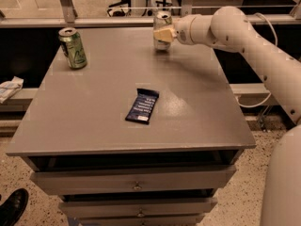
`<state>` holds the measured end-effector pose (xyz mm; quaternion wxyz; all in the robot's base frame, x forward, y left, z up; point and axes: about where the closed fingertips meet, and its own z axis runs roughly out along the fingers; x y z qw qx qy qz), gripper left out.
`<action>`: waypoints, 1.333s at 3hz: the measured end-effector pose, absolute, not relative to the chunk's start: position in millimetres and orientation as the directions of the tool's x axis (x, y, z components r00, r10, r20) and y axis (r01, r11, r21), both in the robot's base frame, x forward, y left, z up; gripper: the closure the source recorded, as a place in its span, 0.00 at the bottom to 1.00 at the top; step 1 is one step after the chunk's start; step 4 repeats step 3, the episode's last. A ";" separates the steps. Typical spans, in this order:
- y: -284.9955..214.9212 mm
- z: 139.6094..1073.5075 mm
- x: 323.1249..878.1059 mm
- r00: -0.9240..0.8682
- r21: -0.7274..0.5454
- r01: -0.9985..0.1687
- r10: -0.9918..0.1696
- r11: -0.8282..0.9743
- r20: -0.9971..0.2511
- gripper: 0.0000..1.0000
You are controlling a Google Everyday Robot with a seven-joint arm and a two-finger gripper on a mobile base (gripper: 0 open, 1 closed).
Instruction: Pick 7up can
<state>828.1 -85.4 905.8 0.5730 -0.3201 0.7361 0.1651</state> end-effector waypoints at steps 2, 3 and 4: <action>-65.1 953.5 772.2 -0.133 -0.008 -0.751 -0.164 0.660 -0.977 1.00; -59.6 958.3 766.5 -0.136 0.010 -0.763 -0.145 0.646 -0.980 1.00; -59.6 958.3 766.5 -0.136 0.010 -0.763 -0.145 0.646 -0.980 1.00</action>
Offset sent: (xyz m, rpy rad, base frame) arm -0.1044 0.0340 0.0888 0.2651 0.0532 0.2250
